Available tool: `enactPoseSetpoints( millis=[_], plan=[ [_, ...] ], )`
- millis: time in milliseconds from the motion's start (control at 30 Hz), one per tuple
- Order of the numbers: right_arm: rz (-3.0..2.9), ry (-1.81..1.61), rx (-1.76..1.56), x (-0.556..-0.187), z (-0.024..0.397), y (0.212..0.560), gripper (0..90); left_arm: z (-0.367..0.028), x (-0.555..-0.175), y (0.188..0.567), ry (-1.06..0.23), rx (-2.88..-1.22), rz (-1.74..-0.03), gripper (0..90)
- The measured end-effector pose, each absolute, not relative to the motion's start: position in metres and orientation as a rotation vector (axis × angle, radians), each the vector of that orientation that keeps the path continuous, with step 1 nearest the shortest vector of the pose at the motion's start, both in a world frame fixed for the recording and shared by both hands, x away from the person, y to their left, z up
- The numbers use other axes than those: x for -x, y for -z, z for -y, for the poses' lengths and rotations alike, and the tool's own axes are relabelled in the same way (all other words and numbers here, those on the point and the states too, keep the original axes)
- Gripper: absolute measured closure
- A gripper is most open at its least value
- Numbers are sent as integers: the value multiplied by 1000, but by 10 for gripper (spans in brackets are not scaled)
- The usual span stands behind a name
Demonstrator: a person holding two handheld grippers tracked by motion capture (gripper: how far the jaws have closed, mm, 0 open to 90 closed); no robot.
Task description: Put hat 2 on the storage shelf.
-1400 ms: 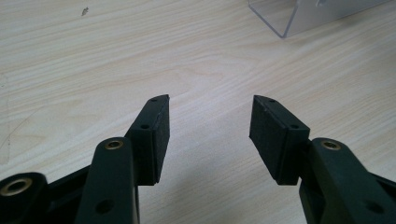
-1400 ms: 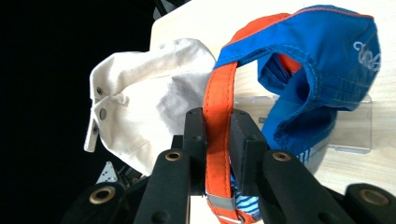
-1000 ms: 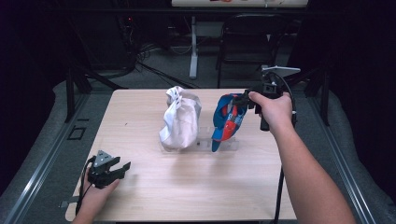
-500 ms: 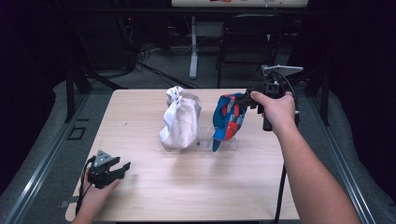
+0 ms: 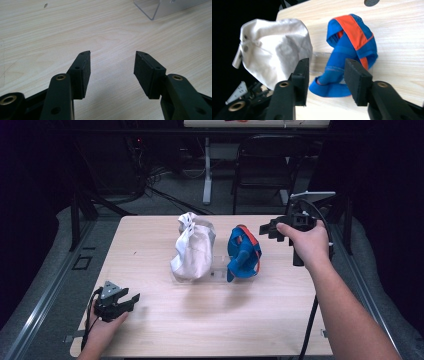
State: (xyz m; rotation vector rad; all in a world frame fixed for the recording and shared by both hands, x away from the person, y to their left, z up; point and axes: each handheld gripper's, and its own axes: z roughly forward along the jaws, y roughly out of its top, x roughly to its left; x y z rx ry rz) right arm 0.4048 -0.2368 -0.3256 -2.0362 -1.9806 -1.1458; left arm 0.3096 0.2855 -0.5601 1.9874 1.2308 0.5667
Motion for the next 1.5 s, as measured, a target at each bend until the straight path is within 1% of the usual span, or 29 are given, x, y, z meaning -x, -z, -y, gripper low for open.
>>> enactPoseSetpoints(
  millis=[133,333,500,700,800,1267,1500],
  plan=[
    [2040,1134,2012,-396,240,333,508,-286,-310,560,-572,-1994,-1230,471],
    [2071,1175,2006,-382,248,350,493,-285,-310,560,-574,-1991,-1236,470],
    [2096,1212,1970,-367,251,364,490,-285,-310,560,-569,-1998,-1239,465],
    [2121,1286,1909,-345,252,390,489,-284,-311,561,-567,-2005,-1244,462],
    [2136,1331,1919,-332,253,401,489,-283,-311,562,-572,-2001,-1240,462],
    [2260,1323,2009,-285,252,457,492,-283,-311,562,-572,-1998,-1232,461],
    [2297,1342,2040,-271,248,491,514,-281,-310,562,-577,-1997,-1220,455]
  ],
)
